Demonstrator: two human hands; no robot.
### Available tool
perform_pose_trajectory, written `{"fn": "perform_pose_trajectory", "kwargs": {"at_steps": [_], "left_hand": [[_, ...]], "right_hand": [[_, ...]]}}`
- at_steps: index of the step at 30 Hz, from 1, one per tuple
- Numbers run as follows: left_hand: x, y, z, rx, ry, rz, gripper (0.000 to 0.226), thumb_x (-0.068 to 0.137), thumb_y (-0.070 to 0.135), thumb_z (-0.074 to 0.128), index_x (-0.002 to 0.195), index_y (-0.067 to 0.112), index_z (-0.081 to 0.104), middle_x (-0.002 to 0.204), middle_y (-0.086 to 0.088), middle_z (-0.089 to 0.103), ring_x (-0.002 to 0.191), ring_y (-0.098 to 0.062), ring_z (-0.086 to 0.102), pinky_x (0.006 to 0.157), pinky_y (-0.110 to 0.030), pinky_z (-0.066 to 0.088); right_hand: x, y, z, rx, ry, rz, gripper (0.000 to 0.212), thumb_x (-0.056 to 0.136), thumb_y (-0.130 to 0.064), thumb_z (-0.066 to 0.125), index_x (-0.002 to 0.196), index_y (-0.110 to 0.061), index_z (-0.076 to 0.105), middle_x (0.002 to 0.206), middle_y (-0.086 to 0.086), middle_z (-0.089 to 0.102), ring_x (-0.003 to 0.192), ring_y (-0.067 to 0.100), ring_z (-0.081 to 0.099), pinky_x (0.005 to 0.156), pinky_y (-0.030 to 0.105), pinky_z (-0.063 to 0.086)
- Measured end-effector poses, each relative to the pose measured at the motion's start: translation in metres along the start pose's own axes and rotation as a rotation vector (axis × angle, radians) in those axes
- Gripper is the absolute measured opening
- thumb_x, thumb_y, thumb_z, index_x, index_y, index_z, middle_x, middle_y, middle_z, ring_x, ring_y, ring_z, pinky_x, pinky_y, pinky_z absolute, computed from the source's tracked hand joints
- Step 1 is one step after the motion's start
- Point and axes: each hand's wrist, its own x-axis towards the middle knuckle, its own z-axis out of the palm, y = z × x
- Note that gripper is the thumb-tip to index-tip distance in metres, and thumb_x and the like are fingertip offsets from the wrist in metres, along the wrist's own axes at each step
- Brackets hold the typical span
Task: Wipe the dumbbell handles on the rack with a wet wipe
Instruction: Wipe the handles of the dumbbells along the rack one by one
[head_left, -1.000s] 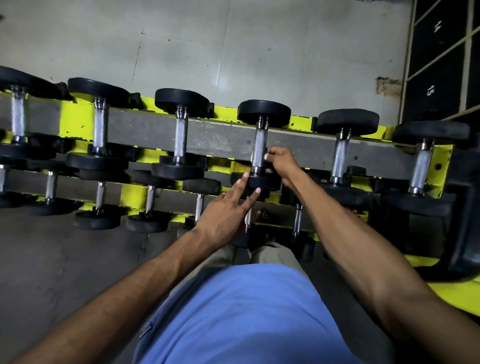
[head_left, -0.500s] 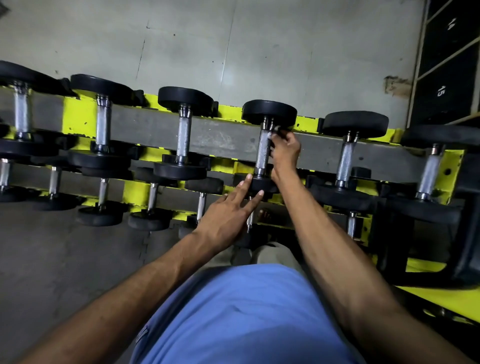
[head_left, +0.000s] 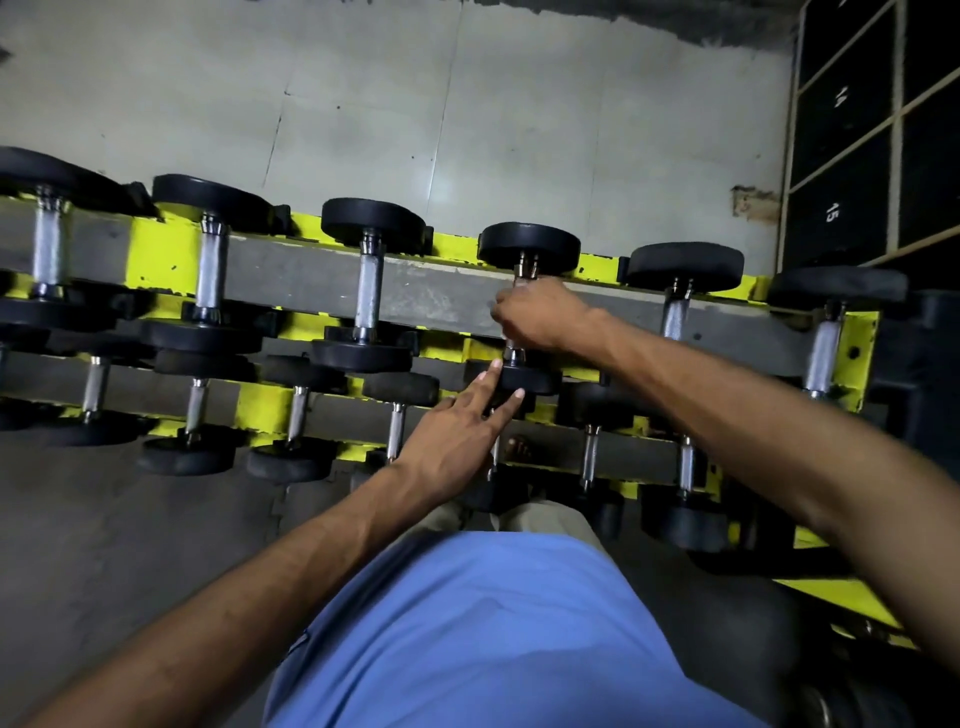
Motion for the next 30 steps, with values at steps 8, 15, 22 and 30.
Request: {"fn": "perform_pose_trajectory", "kwargs": {"at_steps": [8,15,22,30], "left_hand": [[-0.003,0.003,-0.002,-0.041,0.007,-0.011,0.082,0.104,0.013,0.05,0.169,0.023,0.0,0.171,-0.021,-0.023,0.162,-0.03,0.0,0.124,-0.044,0.029],[-0.002,-0.003,0.006,-0.046,0.029,0.012,0.085,0.104,0.017,0.053,0.169,0.023,-0.001,0.169,-0.021,-0.027,0.162,-0.03,-0.001,0.124,-0.045,0.032],[0.001,-0.007,0.013,-0.004,0.049,0.03,0.091,0.101,0.012,0.058,0.168,0.024,-0.001,0.17,-0.021,-0.024,0.162,-0.031,0.0,0.119,-0.044,0.036],[0.005,-0.013,0.028,0.052,0.078,0.059,0.101,0.093,0.002,0.063,0.168,0.024,-0.001,0.17,-0.021,-0.024,0.162,-0.033,0.007,0.118,-0.045,0.041]], "right_hand": [[0.024,-0.037,-0.051,-0.023,-0.532,0.087,0.016,0.094,-0.019,0.06,0.107,-0.014,0.068,0.093,0.002,0.066,0.08,0.021,0.065,0.071,0.033,0.051],[-0.017,-0.031,-0.038,0.272,-0.146,0.11,0.014,0.096,-0.018,0.053,0.1,-0.012,0.065,0.093,0.007,0.059,0.073,0.023,0.059,0.058,0.028,0.042],[-0.052,-0.036,0.027,0.635,0.137,0.616,0.007,0.088,-0.018,0.06,0.088,-0.018,0.067,0.086,0.006,0.071,0.08,0.029,0.066,0.069,0.035,0.053],[-0.028,-0.032,0.051,1.7,-0.004,0.897,0.035,0.089,0.011,0.045,0.105,-0.003,0.073,0.094,0.016,0.074,0.076,0.024,0.069,0.06,0.028,0.056]]}}
